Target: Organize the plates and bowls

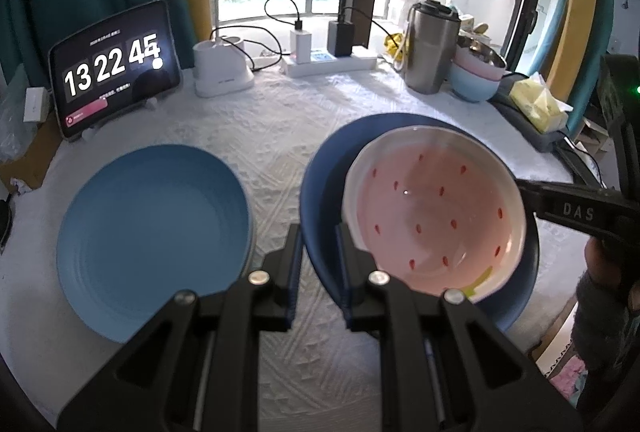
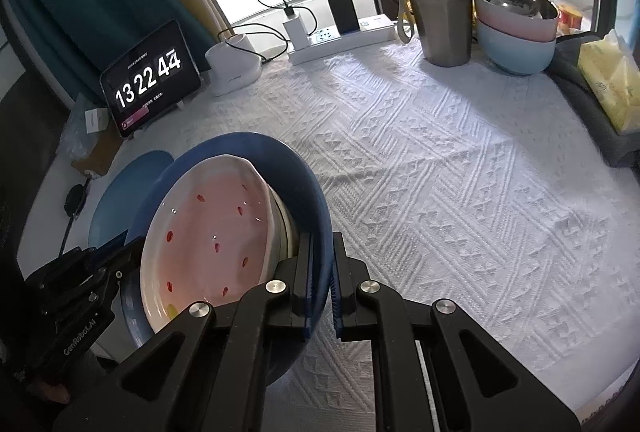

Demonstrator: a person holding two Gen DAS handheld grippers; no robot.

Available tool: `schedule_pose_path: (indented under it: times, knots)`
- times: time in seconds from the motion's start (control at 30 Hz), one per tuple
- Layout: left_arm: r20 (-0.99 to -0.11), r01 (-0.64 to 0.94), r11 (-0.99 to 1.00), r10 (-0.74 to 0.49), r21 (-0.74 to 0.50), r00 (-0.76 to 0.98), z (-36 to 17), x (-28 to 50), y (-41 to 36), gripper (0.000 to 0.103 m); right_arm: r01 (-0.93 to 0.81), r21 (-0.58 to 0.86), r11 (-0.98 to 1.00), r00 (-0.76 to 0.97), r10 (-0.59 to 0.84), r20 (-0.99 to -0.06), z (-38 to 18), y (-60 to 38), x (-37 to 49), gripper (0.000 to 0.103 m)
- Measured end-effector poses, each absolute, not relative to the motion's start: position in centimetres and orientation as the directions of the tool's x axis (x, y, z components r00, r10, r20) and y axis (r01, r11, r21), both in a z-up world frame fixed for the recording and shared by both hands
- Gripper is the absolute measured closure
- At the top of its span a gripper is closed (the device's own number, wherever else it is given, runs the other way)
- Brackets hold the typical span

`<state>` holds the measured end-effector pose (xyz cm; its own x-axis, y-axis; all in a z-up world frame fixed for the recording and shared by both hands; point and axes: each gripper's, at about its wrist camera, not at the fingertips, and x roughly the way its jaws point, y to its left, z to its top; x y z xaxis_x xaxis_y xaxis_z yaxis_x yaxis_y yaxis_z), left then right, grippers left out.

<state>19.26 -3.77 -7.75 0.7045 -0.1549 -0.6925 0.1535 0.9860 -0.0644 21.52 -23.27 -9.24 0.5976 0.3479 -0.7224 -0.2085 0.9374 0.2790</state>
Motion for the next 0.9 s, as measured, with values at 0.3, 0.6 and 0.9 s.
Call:
schedule_pose_path:
  times: [0.3, 0.6, 0.9]
  knots:
    - [-0.677, 0.161, 0.984, -0.17, -0.077, 0.716, -6.7, 19.3, -3.5, 0.088, -0.201, 0.274, 0.941, 0.615, 0.339, -0.712, -8.4, -23.4, 21.5, 0.093]
    - [-0.654, 0.155, 0.984, -0.174, -0.087, 0.736, -5.4, 19.3, -2.6, 0.088, -0.214, 0.265, 0.94, 0.635, 0.34, -0.693, -6.8, -22.7, 21.6, 0.093]
    - [-0.632, 0.144, 0.984, -0.175, -0.101, 0.755, -4.3, 19.5, -1.0, 0.088, -0.234, 0.248, 0.94, 0.649, 0.341, -0.68, -5.3, -21.2, 21.8, 0.093]
